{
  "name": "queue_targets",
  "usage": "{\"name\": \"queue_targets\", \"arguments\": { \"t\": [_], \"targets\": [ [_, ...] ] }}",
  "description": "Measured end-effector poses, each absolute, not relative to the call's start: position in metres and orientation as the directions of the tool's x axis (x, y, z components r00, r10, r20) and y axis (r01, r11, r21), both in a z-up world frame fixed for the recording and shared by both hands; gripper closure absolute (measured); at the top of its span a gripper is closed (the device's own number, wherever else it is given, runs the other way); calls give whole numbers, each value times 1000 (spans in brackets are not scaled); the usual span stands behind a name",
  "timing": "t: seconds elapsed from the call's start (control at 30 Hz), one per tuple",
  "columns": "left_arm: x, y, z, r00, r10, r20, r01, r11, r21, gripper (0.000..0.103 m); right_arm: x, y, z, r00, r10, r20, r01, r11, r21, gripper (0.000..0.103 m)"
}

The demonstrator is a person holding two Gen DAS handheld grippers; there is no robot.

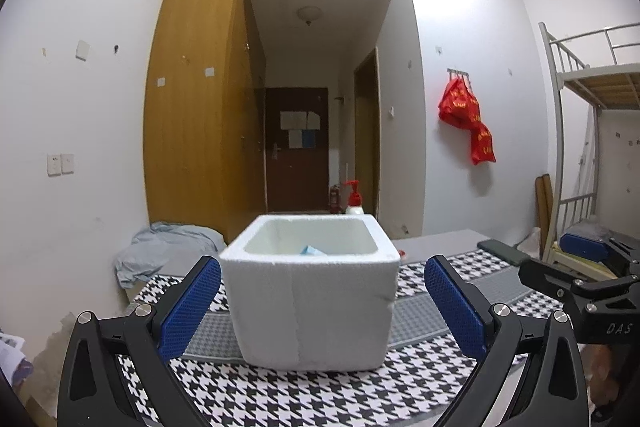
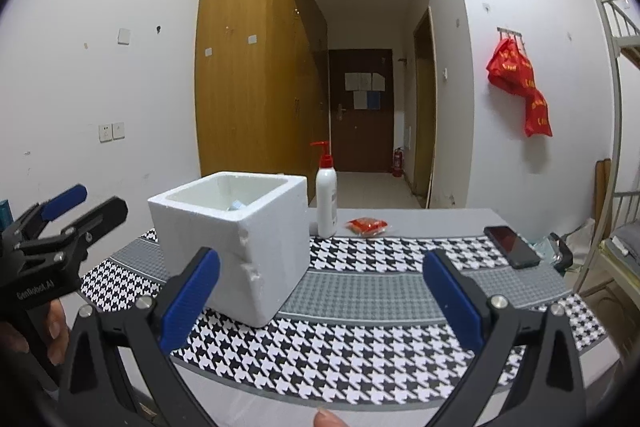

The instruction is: Organize soft objects

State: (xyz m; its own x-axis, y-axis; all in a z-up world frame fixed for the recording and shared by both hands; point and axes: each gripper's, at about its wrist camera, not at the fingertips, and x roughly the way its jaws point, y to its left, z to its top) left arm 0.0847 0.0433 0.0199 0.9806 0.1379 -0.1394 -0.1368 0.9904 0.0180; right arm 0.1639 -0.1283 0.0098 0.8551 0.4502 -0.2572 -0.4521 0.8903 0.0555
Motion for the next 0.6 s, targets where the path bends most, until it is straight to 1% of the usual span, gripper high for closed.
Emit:
{"name": "queue_targets", "arguments": {
  "t": [0.6],
  "targets": [
    [80, 47, 17, 979, 132, -158, -133, 991, 2, 1, 158, -131, 10, 854, 449, -262, -450, 891, 61, 0]
  ]
}}
